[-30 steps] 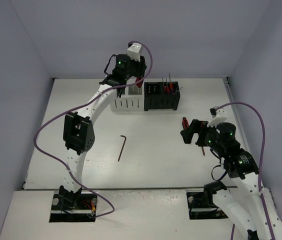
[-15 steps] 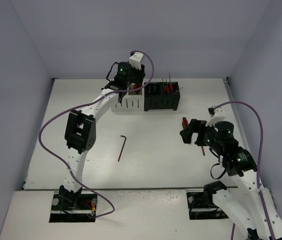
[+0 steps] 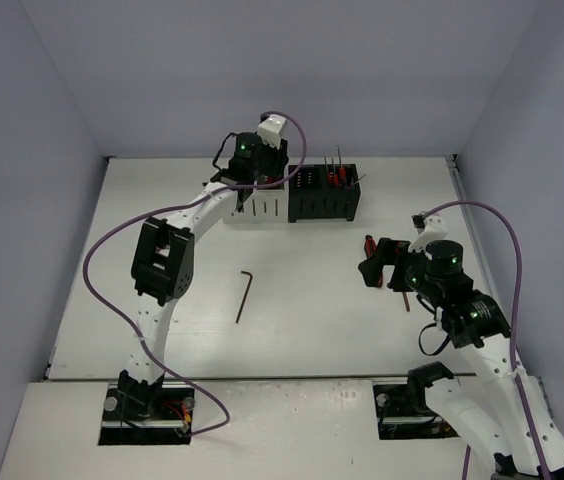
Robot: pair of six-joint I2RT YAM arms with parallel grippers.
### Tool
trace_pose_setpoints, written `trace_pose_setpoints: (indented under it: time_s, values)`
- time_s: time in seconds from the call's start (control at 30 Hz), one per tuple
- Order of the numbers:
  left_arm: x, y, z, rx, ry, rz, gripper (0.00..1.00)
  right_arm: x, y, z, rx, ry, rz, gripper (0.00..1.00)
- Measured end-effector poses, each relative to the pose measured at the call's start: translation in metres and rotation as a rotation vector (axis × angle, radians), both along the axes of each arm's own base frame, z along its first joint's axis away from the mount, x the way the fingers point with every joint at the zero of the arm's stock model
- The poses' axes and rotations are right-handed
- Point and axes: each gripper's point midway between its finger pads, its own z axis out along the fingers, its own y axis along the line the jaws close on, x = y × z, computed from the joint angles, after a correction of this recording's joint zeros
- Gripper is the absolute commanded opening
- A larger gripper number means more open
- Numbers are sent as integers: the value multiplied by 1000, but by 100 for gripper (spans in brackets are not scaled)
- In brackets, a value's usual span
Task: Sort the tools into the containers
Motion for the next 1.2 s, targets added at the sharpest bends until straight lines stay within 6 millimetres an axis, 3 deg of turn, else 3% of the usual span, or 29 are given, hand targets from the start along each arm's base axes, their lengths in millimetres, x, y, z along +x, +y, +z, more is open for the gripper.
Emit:
trace_pose_setpoints:
  time_s: [0.17, 0.5, 0.57, 0.67, 0.77, 0.9, 1.1, 1.2]
  values:
    - [-3, 0, -10, -1, 20, -6, 47, -2, -1, -10, -8, 27, 0, 100]
    - [-3, 5, -16, -11, 39, 1, 59, 0, 0, -19, -18, 61, -1, 100]
    - [-3, 5, -14, -15, 39, -1, 78, 1, 0, -20, -20, 67, -1, 100]
    - [-8, 6, -6, -30, 40, 1, 79, 3, -1, -22, -28, 75, -8, 100]
    - [-15, 11, 15, -54, 26, 18, 81, 10, -2, -27, -45, 106, -25, 100]
    - [-33, 22, 64, -106, -7, 49, 81, 28, 0, -47, -80, 213, -55, 100]
    - [-90, 50, 158, -155, -21, 78, 81, 49, -8, -94, -180, 383, -136, 100]
    - [-129, 66, 177, -157, 37, 83, 81, 61, -15, -107, -231, 419, -180, 100]
